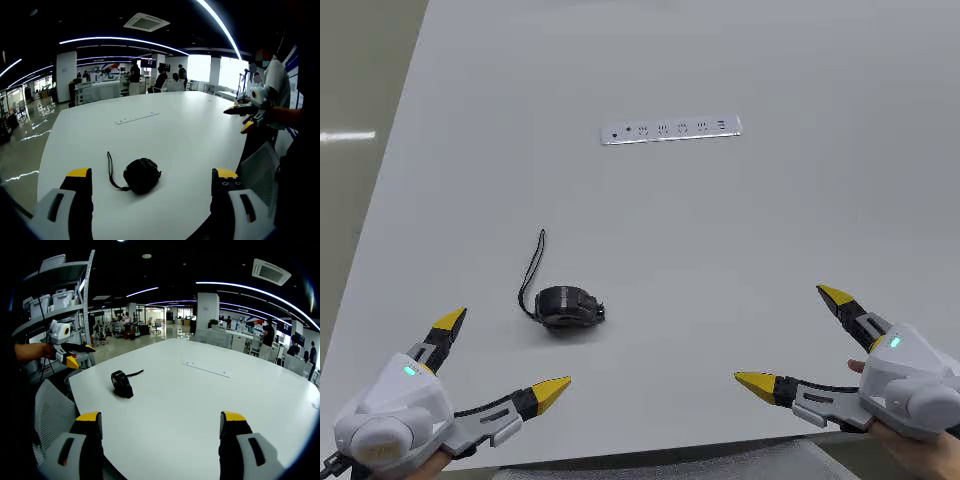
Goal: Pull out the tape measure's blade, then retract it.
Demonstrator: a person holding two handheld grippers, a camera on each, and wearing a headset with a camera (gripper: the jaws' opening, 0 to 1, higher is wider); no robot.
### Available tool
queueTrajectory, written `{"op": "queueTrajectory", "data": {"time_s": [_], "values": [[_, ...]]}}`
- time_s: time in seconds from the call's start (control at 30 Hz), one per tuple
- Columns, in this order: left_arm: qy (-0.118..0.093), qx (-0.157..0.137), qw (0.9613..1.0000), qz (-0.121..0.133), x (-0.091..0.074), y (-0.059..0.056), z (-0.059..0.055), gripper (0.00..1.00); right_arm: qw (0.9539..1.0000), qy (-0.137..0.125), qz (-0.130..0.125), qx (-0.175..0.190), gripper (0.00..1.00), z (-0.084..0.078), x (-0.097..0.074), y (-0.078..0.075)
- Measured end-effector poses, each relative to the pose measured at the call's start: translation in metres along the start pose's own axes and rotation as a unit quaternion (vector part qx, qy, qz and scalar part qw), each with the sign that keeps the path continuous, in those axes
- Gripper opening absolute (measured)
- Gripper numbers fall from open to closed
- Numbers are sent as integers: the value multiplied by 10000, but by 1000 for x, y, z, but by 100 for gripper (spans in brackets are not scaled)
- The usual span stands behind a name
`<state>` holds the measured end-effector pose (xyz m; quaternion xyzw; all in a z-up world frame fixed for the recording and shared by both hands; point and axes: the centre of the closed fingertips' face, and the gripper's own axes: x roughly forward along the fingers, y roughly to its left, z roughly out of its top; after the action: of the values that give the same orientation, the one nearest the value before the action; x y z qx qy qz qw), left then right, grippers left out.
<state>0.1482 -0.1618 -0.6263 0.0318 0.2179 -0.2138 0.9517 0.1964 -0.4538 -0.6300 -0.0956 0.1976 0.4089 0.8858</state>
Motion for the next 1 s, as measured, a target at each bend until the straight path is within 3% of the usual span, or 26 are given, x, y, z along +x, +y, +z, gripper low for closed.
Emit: {"op": "queueTrajectory", "data": {"time_s": [1.0], "values": [[28,126,9999,-25,3,1,1,99,10000,-3,61,-2,100,-1,1,-1]]}}
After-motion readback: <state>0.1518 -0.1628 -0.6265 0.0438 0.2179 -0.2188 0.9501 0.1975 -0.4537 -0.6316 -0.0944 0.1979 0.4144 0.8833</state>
